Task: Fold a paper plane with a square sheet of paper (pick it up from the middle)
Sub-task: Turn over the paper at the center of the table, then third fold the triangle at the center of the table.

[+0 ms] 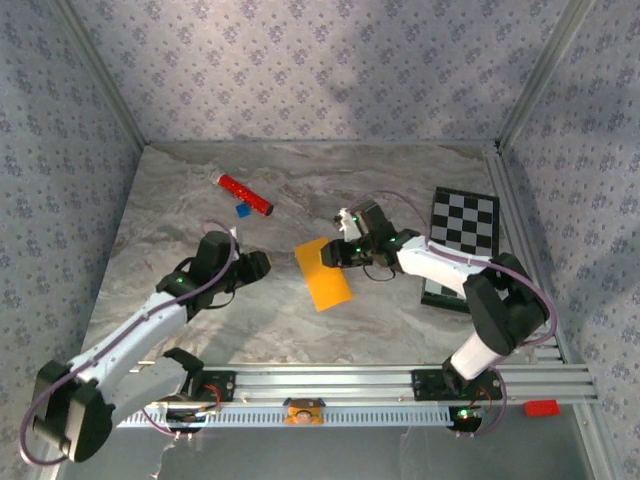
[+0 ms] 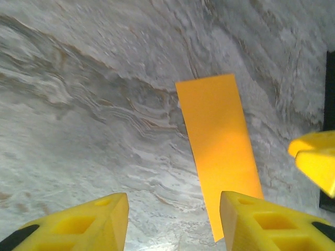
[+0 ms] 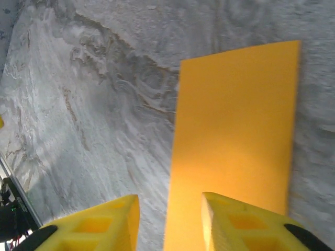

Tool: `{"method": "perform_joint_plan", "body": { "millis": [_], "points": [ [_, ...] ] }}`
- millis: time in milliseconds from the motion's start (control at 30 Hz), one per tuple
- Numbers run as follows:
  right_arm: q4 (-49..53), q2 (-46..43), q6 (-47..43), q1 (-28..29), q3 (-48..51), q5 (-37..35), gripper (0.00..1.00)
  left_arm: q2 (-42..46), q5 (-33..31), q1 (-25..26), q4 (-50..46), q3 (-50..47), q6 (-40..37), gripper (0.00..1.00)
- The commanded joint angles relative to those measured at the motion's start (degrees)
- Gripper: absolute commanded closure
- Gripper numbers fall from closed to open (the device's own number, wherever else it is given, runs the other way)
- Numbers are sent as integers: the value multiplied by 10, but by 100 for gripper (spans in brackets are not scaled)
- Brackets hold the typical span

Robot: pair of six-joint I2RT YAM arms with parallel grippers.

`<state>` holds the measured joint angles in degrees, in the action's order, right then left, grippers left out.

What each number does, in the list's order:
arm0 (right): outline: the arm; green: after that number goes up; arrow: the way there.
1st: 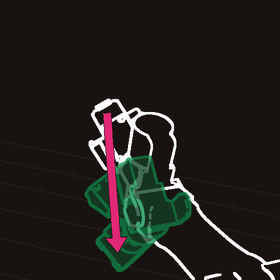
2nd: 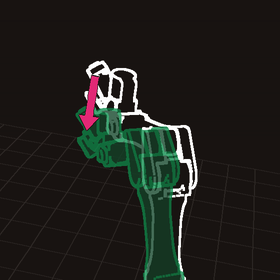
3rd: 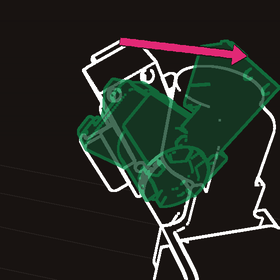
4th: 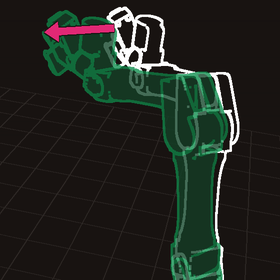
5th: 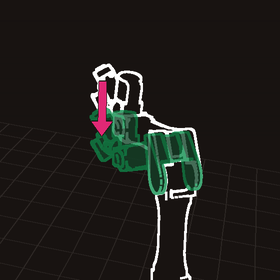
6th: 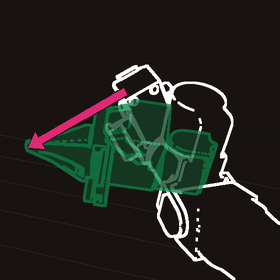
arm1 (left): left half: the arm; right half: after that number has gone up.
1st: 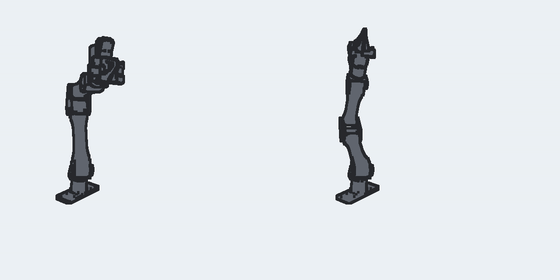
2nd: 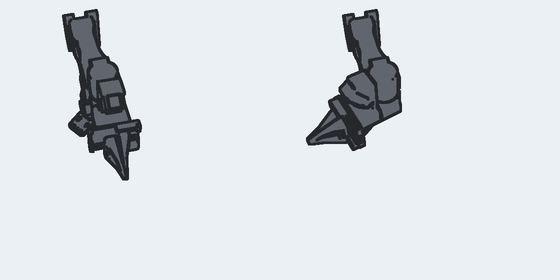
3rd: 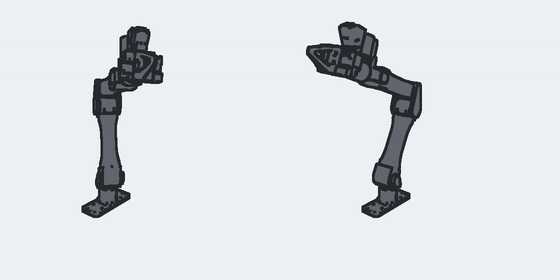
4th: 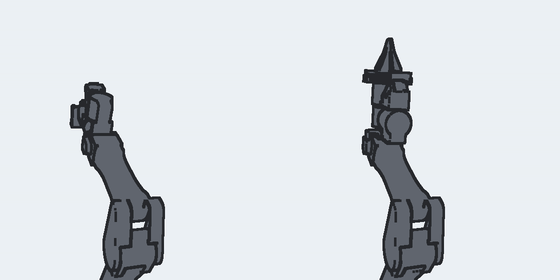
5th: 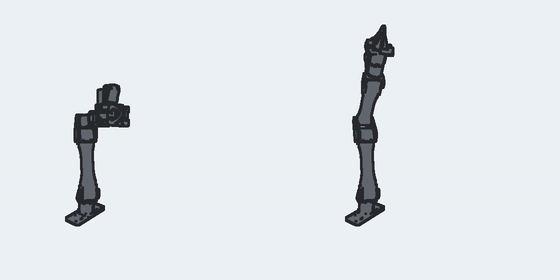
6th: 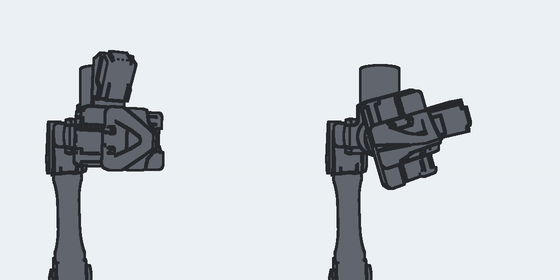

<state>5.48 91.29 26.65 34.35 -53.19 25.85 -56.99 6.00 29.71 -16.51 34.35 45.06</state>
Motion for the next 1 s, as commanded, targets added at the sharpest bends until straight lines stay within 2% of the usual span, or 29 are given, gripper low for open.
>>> {"method": "perform_joint_plan", "body": {
  "millis": [0, 67, 267, 600, 700, 833, 967],
  "points": [
    [-3, 20, -5, -23, 10, 101, 71, -58, 91, 1, 54, 19, -3, 53],
    [20, 38, -13, -27, 6, 95, 76, -101, 114, 9, 83, 26, 4, 53],
    [48, 87, -20, -36, -13, 87, 84, -201, 116, 51, 84, 77, 8, 55],
    [48, 113, -1, -43, -11, 52, 88, -258, 130, 68, 109, 94, 23, 56],
    [37, 123, 27, -49, 12, 47, 90, -268, 136, 68, 115, 94, 30, 56],
    [-4, 131, 115, -49, 54, 57, 90, -282, 142, 68, 141, 84, 53, 56],
    [11, 132, 154, -46, 65, 13, 92, -295, 153, 68, 185, 65, 78, 54]
  ]
}}
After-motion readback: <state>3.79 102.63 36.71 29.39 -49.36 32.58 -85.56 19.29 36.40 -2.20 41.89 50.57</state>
